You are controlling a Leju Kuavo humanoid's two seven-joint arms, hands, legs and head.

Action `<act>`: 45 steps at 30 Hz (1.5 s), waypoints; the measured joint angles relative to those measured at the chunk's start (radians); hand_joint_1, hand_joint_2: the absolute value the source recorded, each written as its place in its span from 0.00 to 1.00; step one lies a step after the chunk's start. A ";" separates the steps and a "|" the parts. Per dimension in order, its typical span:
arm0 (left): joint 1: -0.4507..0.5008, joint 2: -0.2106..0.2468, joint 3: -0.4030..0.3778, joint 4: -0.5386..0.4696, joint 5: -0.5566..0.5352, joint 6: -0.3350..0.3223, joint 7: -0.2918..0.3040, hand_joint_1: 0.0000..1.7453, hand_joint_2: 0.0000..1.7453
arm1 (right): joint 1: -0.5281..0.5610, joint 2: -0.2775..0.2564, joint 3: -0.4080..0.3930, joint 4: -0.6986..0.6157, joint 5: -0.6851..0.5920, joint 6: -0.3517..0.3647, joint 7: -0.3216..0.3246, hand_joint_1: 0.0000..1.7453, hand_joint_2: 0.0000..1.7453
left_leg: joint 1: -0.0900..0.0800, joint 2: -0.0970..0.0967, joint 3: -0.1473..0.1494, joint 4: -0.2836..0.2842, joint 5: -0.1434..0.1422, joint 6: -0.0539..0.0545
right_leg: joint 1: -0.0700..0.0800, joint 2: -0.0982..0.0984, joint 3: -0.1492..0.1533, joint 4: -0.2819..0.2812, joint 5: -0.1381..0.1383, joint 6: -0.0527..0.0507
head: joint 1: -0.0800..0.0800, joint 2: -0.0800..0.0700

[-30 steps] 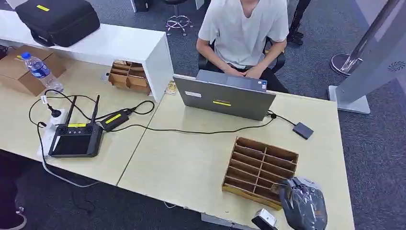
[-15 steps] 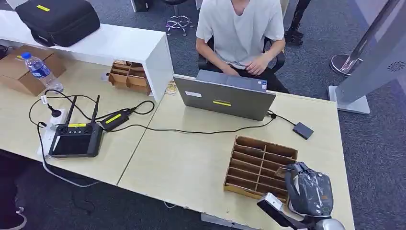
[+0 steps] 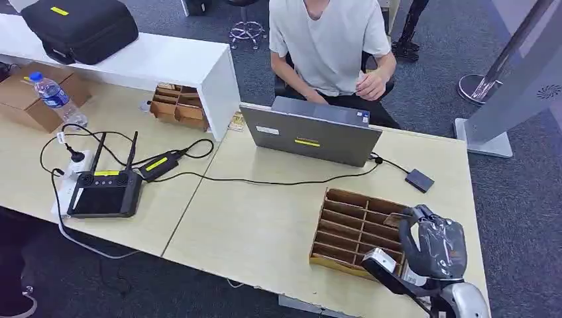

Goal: Pass the card to the sensor for recognition and then transmit it.

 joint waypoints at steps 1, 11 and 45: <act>0.000 0.000 0.000 0.000 0.000 0.000 0.000 0.00 1.00 | -0.002 0.000 -0.001 0.000 0.000 0.002 0.000 1.00 1.00 | 0.000 0.000 0.000 0.000 0.000 0.000 | 0.000 0.000 0.000 0.000 0.000 0.000 | 0.000 0.000; -0.002 0.000 0.000 0.000 -0.022 -0.002 0.008 0.00 1.00 | -0.066 0.005 -0.002 -0.004 -0.003 0.015 0.000 1.00 1.00 | 0.000 0.000 0.000 0.000 0.000 0.000 | 0.000 0.000 0.000 0.000 0.000 0.000 | 0.000 0.000; -0.045 0.001 0.000 -0.013 -0.254 -0.021 0.058 0.00 1.00 | -0.779 0.140 -0.032 0.717 0.187 -0.044 0.129 0.00 1.00 | 0.000 -0.001 0.000 0.001 0.002 0.000 | 0.000 -0.001 0.000 0.002 0.002 -0.001 | 0.000 0.000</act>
